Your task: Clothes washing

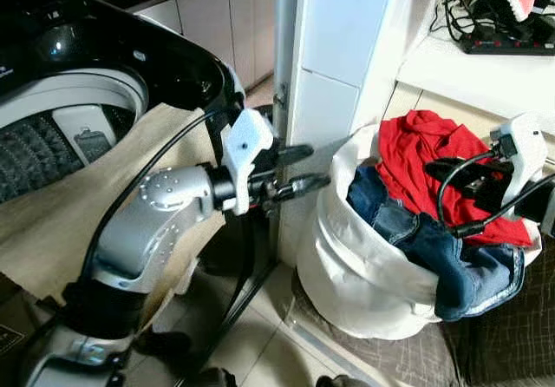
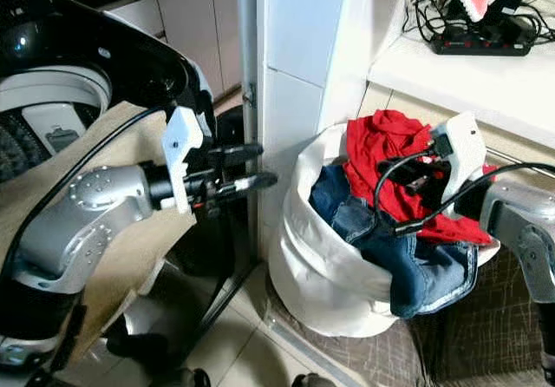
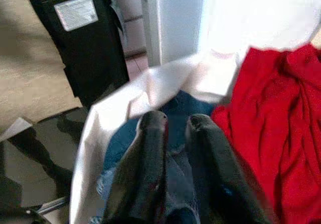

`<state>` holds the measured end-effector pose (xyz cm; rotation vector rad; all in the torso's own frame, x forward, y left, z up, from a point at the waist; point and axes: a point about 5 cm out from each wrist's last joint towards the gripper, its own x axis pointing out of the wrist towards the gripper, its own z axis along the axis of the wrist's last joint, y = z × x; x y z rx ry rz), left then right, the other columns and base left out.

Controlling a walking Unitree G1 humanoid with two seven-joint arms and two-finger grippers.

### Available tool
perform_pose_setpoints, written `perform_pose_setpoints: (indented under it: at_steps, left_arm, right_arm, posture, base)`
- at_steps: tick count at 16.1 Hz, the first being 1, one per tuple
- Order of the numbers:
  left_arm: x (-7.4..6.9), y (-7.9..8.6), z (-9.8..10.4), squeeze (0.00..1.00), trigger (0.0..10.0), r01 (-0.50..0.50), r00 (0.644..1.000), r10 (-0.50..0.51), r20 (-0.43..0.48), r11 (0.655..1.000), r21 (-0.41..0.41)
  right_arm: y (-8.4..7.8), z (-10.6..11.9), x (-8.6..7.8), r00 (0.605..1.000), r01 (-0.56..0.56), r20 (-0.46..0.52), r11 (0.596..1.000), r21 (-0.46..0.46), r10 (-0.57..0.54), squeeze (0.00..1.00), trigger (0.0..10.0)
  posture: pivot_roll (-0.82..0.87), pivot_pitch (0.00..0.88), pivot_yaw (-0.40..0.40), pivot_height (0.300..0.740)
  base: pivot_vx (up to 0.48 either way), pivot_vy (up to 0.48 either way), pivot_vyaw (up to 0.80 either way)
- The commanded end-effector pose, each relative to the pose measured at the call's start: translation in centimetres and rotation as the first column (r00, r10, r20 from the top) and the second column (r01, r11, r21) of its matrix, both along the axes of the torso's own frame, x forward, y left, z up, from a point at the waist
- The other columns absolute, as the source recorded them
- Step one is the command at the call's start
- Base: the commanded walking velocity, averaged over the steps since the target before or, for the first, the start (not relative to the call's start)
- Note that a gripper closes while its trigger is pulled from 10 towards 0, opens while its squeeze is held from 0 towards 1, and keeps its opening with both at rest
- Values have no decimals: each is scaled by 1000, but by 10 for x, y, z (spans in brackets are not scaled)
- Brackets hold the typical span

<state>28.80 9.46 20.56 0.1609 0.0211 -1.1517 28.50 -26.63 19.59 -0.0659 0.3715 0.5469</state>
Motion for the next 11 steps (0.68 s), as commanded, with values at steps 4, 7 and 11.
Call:
perform_pose_setpoints:
  at_steps: [4, 7, 11]
  left_arm:
    - [-4, 3, -6, 0, 10000, 36, 999, -35, -37, 999, 36]
    - [-5, 3, -3, 1000, 10000, 33, 993, -35, -112, 999, -19]
    - [-9, 5, -5, 1000, 10000, 66, 991, -65, -120, 998, 7]
  right_arm:
    - [1, -10, 5, 995, -76, -64, 995, -59, 72, 1000, 10000]
    - [3, -12, 8, 992, -107, -76, 991, -80, 101, 1000, 10000]
    - [4, -17, 10, 968, -220, -146, 968, -119, 202, 1000, 10000]
  posture:
    - [-119, 44, 14, 740]
    - [-113, 50, 14, 740]
    - [-105, 57, 13, 740]
  base:
    - [0, 0, 0]
    - [0, 0, 0]
    - [0, 0, 0]
